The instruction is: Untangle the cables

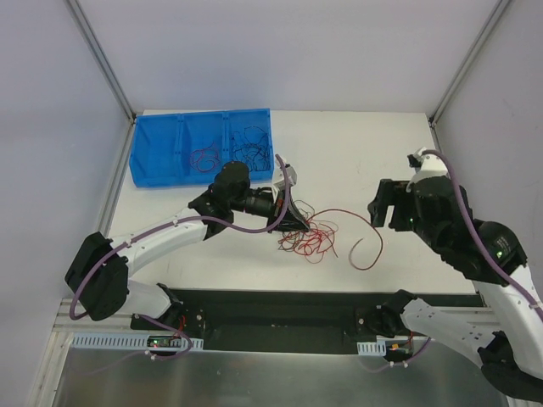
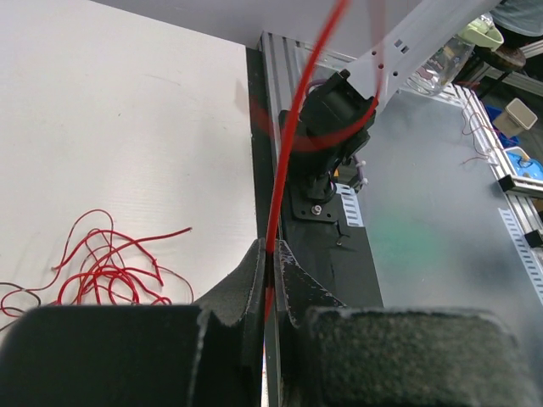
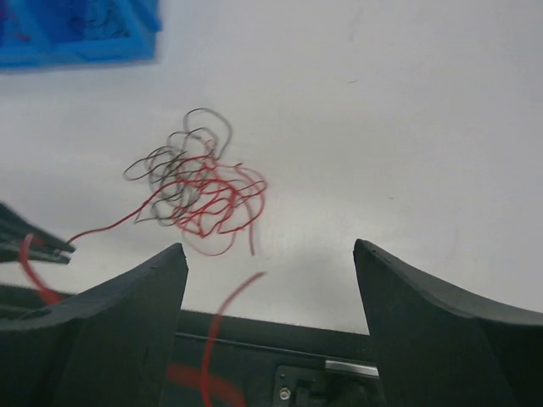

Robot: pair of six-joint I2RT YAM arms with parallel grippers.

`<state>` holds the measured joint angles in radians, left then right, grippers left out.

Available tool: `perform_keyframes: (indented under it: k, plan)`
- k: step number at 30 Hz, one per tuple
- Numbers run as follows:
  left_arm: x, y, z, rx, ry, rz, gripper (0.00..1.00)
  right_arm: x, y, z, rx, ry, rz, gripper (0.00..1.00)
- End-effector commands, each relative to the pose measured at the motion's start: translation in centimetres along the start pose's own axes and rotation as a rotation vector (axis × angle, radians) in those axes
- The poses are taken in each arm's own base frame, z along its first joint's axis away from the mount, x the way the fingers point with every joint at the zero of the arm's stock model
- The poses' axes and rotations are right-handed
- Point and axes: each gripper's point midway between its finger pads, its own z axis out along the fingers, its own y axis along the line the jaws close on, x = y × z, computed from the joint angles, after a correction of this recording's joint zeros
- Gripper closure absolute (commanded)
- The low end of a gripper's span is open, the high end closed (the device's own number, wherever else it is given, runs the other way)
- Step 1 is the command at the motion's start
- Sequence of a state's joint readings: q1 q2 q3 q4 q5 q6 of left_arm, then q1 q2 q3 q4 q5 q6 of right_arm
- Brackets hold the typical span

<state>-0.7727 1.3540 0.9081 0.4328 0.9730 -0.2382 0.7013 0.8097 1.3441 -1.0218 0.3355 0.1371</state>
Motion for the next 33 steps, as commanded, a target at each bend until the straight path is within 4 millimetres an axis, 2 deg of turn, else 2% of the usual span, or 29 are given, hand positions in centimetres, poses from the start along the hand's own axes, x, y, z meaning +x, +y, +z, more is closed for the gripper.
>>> perform_keyframes:
  k: [1, 3, 5, 7, 8, 10, 11, 13, 17, 21, 25, 30, 33]
  plan:
    - [-2.1, -0.6, 0.1, 0.012, -0.027, 0.080, 1.00, -1.1, -7.3, -1.9, 0.441, 0.050, -0.121, 0.18]
    - [-2.2, -0.6, 0.0, 0.010, -0.032, 0.086, 1.00, -1.3, -7.9, -2.1, 0.497, 0.058, -0.119, 0.18]
    - [-2.3, -0.6, 0.0, 0.005, -0.035, 0.087, 1.00, -1.5, -6.3, -1.6, 0.398, 0.053, -0.107, 0.18]
    - [-2.1, -0.4, 0.0, -0.003, -0.029, 0.076, 1.00, -1.6, -1.9, -0.7, 0.115, 0.029, -0.139, 0.18]
    - [-2.2, -0.4, 0.0, -0.001, -0.027, 0.075, 1.00, -1.7, 1.1, -0.7, -0.071, -0.005, -0.155, 0.17]
    - [-2.2, -0.7, 0.0, 0.010, -0.025, 0.075, 1.00, -1.3, 6.5, -1.7, -0.400, -0.044, -0.180, 0.11]
    - [-2.3, -0.9, 0.1, 0.018, -0.027, 0.079, 1.00, -1.0, 8.5, -2.1, -0.525, -0.044, -0.206, 0.11]
    - [-2.5, -1.4, 0.0, 0.041, -0.030, 0.088, 1.00, -0.4, 10.6, -1.8, -0.637, -0.008, -0.235, 0.12]
    - [-2.6, -2.6, -0.2, 0.103, -0.032, 0.106, 1.00, 0.0, 11.5, 0.4, -0.655, 0.000, -0.292, 0.17]
    - [-2.7, -3.3, -0.2, 0.155, -0.027, 0.101, 1.00, -1.4, 12.3, 1.1, -0.681, -0.123, -0.293, 0.16]
    - [-3.2, -4.3, -0.3, 0.202, -0.042, 0.099, 1.00, -0.1, 15.2, 1.5, -0.868, -0.161, -0.303, 0.16]
    - [-3.9, -5.5, -0.7, 0.232, -0.063, 0.110, 1.00, 1.6, 15.8, 3.4, -0.895, -0.153, -0.306, 0.18]
    - [-4.4, -5.9, -1.0, 0.239, -0.084, 0.111, 1.00, 2.9, 16.2, 3.6, -0.922, -0.143, -0.311, 0.24]
